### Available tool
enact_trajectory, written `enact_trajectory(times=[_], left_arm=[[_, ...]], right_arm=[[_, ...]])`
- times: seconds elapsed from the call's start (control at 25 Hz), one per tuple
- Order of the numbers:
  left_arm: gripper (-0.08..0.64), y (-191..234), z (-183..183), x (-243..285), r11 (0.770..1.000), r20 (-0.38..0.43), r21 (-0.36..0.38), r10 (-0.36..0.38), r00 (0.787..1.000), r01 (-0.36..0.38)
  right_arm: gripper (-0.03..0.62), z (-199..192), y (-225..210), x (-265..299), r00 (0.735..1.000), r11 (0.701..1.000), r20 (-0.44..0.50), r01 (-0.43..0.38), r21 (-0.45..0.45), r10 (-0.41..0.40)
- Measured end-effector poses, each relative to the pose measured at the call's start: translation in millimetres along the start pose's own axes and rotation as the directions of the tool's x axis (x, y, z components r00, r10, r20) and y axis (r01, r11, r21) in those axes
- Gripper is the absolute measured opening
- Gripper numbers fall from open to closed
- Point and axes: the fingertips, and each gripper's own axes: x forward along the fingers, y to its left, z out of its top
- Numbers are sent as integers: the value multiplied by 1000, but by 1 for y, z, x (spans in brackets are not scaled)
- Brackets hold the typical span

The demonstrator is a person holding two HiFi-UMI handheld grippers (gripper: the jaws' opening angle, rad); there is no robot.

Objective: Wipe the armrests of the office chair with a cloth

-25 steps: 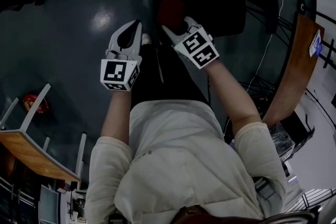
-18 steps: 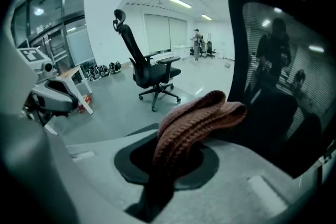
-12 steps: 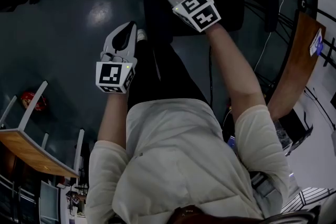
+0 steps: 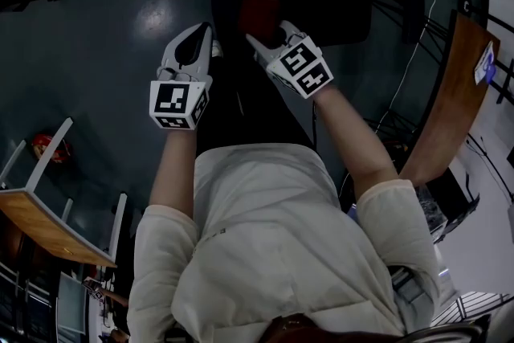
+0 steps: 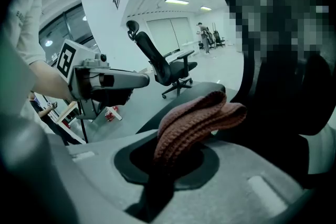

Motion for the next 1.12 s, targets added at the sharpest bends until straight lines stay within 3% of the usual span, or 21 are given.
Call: enact_trajectory(times=[0.2, 0.4, 0.48, 0.68, 0.84, 0.96, 1.12], left_arm=[[14, -12, -8, -6, 1000, 0, -13, 5, 1000, -5], [14, -22, -20, -13, 1000, -14, 5, 23, 1000, -23], [14, -24, -19, -14, 1000, -10, -3, 27, 1000, -27], [14, -19, -13, -8, 999, 8, -18, 44, 999, -44], [14, -18, -10, 1, 999, 15, -15, 46, 999, -46], [14, -15, -6, 5, 999, 15, -18, 47, 999, -46], [14, -3, -8, 6, 996, 25, -17, 86, 996, -86]], right_arm=[[43, -19, 37, -4, 999, 999, -43, -34, -27, 32], [43, -59, 79, -6, 974, 982, -129, -182, 49, 187], [43, -64, 76, -12, 974, 983, -131, -181, 24, 183], [43, -32, -6, -26, 994, 998, -101, -50, -41, 46], [43, 6, -79, -15, 993, 987, -99, 48, -151, -64], [43, 29, -110, 12, 996, 975, -64, 40, -221, -55], [43, 40, -119, 42, 996, 957, -91, -19, -290, -8]])
